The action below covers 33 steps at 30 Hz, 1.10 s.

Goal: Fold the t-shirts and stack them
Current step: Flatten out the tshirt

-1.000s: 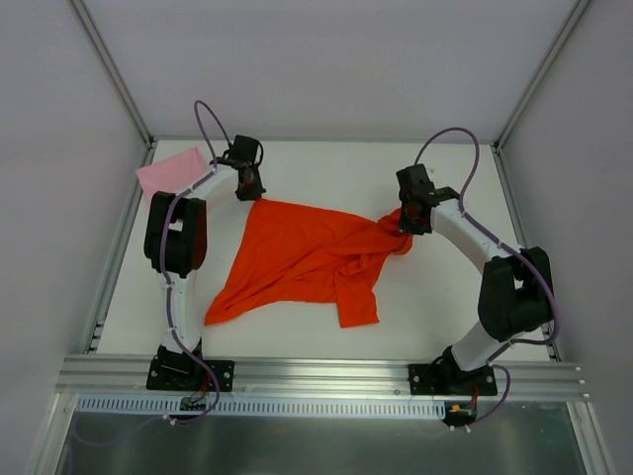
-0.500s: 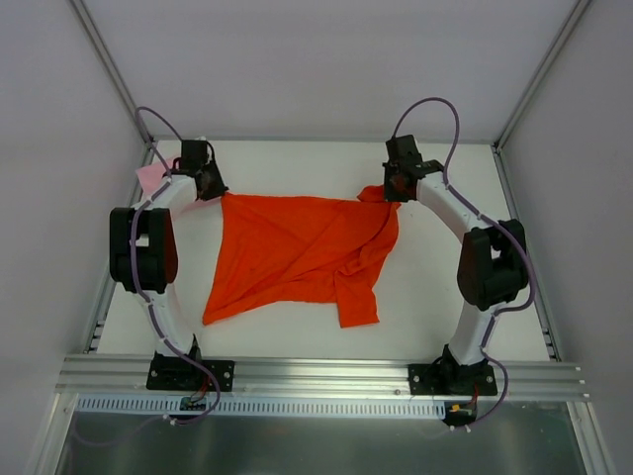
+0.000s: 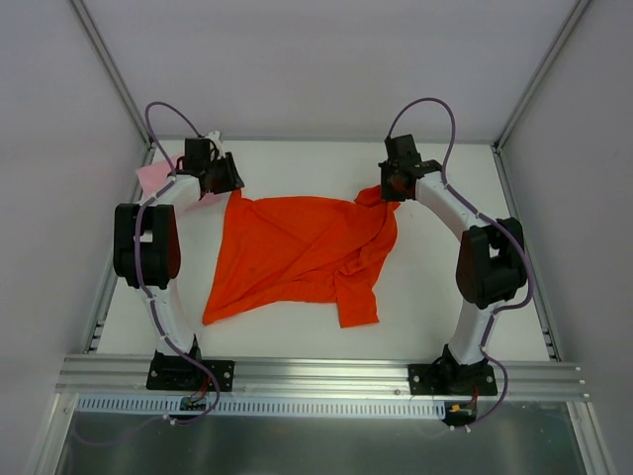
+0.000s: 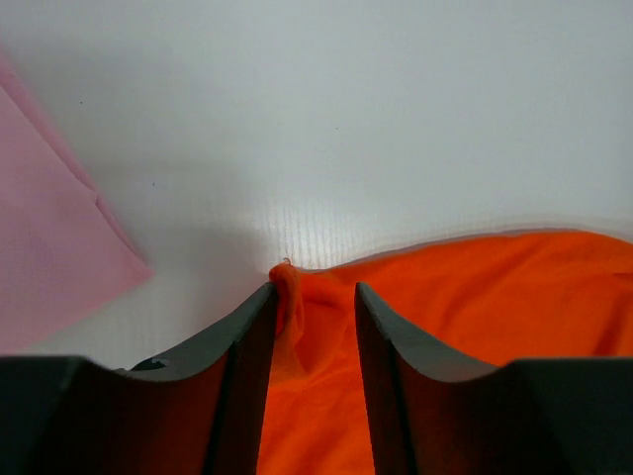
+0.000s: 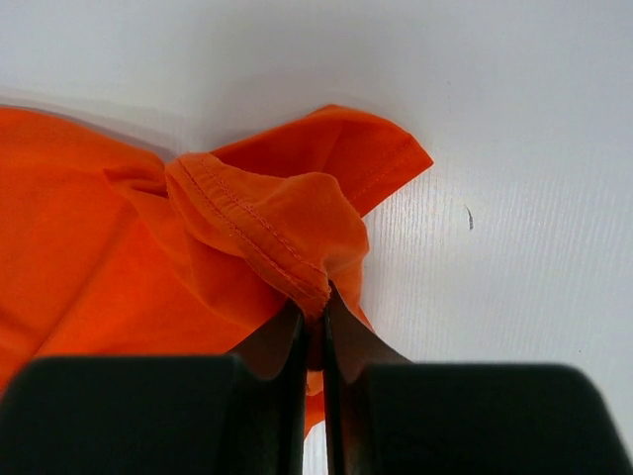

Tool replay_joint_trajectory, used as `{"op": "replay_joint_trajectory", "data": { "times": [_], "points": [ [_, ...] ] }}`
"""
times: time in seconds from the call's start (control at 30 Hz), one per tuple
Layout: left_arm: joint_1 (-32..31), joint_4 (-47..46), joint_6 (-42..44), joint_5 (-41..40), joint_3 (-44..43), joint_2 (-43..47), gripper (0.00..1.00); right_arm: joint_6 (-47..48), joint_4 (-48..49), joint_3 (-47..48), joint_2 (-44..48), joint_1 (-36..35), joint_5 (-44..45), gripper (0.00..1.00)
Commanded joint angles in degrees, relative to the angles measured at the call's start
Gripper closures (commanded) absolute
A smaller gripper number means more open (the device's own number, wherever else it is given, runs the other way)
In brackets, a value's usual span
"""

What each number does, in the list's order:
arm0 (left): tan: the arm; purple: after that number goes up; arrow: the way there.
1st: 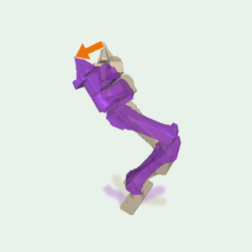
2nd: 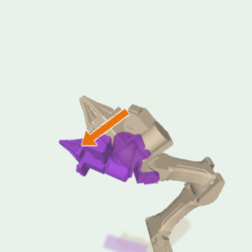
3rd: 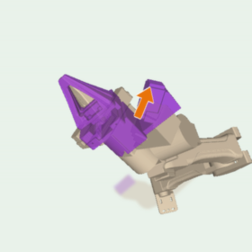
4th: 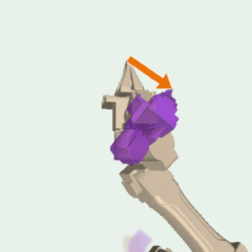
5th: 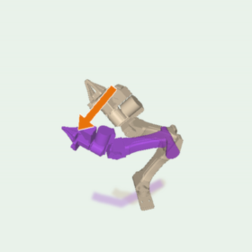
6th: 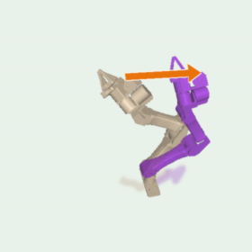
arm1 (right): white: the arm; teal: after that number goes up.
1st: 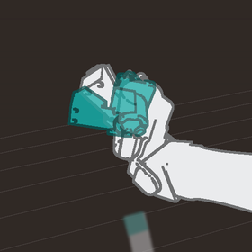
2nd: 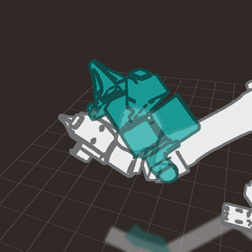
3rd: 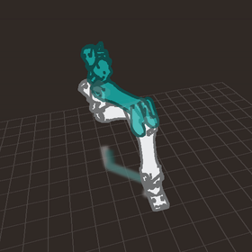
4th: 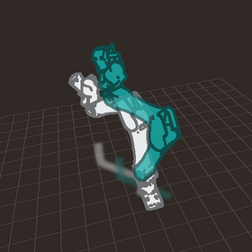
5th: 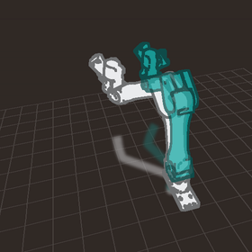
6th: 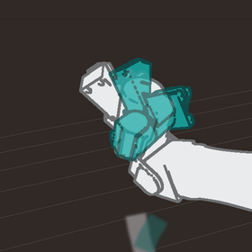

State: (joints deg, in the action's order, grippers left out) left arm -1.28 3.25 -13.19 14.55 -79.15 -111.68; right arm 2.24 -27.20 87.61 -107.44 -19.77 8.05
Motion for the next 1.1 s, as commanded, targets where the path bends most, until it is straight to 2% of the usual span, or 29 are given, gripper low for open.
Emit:
{"op": "replay_joint_trajectory", "data": {
  "times": [0.0,0.1,0.17,0.43,0.63,0.93,1.03,1.07],
  "points": [
    [0.66,-1.14,0.89,2.94,-1.88,-1.26,0.62,1.1,1.01,-0.6,0.39,0.34,-0.58,0.94],
    [0.66,-0.52,0.97,1.98,-2.67,-1.61,0.5,1.1,1.01,-0.78,0.3,0.26,-0.67,0.94],
    [0.75,2.11,0.97,1.89,-3.81,-1.88,0.47,1.19,1.01,-0.6,0.47,0.34,-0.5,0.93],
    [0.75,6.42,1.06,-0.92,-3.29,-2.05,0.46,1.54,1.1,-0.51,0.3,0.26,-0.06,0.92],
    [0.93,6.77,0.36,-0.04,-3.63,-2.93,0.47,1.8,0.92,-0.51,0.21,0.26,-0.06,0.92],
    [2.42,8.09,-0.43,0.75,-4.34,-3.89,0.57,1.63,0.83,-0.69,0.21,0.26,0.12,0.92],
    [2.42,8.88,-0.52,0.83,-5.3,-4.51,0.7,1.63,0.92,-0.51,0.21,0.26,0.12,0.92],
    [2.51,9.06,-0.43,1.01,-5.48,-4.69,0.81,1.63,1.01,-0.51,0.21,0.26,0.12,0.91]
  ]
}}
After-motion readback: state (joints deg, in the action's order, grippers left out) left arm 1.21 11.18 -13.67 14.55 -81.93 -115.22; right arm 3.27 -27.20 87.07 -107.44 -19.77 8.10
